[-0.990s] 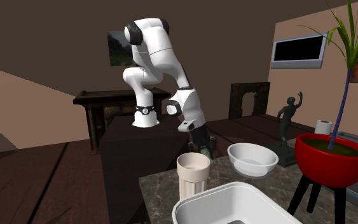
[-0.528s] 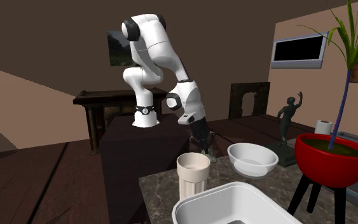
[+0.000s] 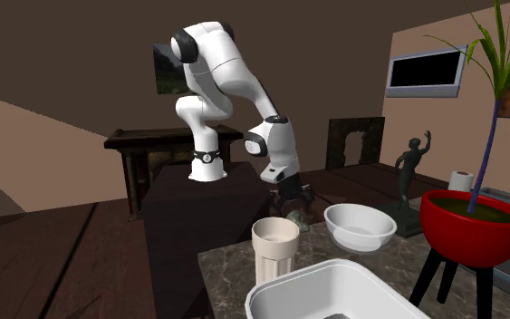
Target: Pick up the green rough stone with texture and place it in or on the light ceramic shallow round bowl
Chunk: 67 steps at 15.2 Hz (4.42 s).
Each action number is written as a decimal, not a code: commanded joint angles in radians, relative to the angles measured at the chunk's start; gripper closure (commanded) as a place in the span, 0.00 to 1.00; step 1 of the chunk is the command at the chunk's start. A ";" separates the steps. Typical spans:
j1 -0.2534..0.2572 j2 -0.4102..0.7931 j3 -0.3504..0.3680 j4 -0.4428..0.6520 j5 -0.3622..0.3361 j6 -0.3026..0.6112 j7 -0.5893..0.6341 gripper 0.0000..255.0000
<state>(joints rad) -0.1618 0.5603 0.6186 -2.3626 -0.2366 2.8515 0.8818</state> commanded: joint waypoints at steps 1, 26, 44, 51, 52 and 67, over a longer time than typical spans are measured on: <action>0.020 0.022 -0.018 0.011 -0.009 0.004 0.006 0.00; 0.025 0.017 -0.013 0.011 -0.005 0.000 0.014 1.00; -0.210 -0.216 0.269 -0.031 0.193 -0.195 -0.085 1.00; -0.305 -0.317 0.380 -0.026 0.309 -0.282 -0.150 1.00; -0.262 -0.286 0.351 0.013 0.269 -0.294 -0.108 1.00; 0.128 0.058 0.125 0.487 -0.012 -0.448 0.113 0.00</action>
<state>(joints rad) -0.0441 0.5958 0.7536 -1.8787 -0.2302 2.3913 1.0091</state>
